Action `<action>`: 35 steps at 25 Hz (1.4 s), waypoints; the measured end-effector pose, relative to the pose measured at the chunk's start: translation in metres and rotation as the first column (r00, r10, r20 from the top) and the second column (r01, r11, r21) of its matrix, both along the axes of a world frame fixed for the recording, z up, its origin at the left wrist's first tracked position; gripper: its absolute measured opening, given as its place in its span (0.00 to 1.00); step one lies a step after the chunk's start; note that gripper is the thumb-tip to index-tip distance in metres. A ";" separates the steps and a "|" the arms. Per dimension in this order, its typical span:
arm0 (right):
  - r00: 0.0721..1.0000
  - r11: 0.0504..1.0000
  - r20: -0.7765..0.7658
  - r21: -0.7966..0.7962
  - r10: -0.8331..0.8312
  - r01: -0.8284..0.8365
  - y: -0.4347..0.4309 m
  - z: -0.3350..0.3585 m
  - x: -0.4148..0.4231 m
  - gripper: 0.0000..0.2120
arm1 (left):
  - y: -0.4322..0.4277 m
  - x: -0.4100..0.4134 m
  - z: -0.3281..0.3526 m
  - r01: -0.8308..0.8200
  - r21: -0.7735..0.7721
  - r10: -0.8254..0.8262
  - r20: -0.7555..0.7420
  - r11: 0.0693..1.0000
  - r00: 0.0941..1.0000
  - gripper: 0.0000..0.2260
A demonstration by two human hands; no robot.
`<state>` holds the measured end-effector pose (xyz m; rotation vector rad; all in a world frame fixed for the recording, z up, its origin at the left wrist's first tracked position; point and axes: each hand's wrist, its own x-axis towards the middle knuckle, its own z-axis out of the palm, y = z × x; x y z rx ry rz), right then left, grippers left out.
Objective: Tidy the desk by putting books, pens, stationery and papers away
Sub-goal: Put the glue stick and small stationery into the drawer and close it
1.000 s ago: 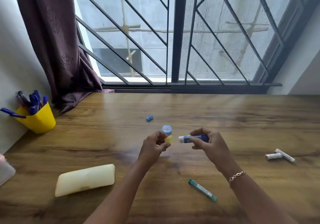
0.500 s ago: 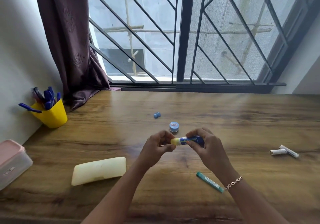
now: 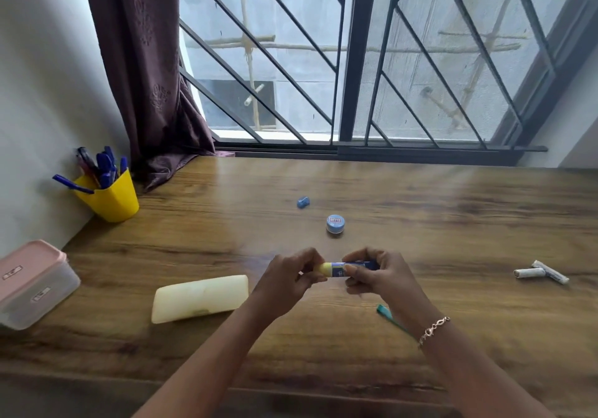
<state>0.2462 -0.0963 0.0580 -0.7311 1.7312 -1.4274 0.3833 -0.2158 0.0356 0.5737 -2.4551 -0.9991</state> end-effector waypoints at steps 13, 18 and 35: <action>0.647 0.932 -0.719 0.360 0.253 0.036 -0.030 -0.016 -0.037 0.12 | -0.011 0.053 -0.042 -0.129 -0.570 0.265 0.163 0.812 0.950 0.16; 0.390 0.911 -0.841 0.413 0.374 0.017 -0.087 -0.026 -0.056 0.22 | -0.010 0.062 -0.049 -0.083 -0.561 0.262 0.246 0.823 0.933 0.17; 0.370 0.873 -0.791 0.422 0.487 -0.246 -0.079 -0.036 0.006 0.18 | -0.043 0.084 0.026 -0.170 -0.132 0.174 0.014 0.977 0.985 0.13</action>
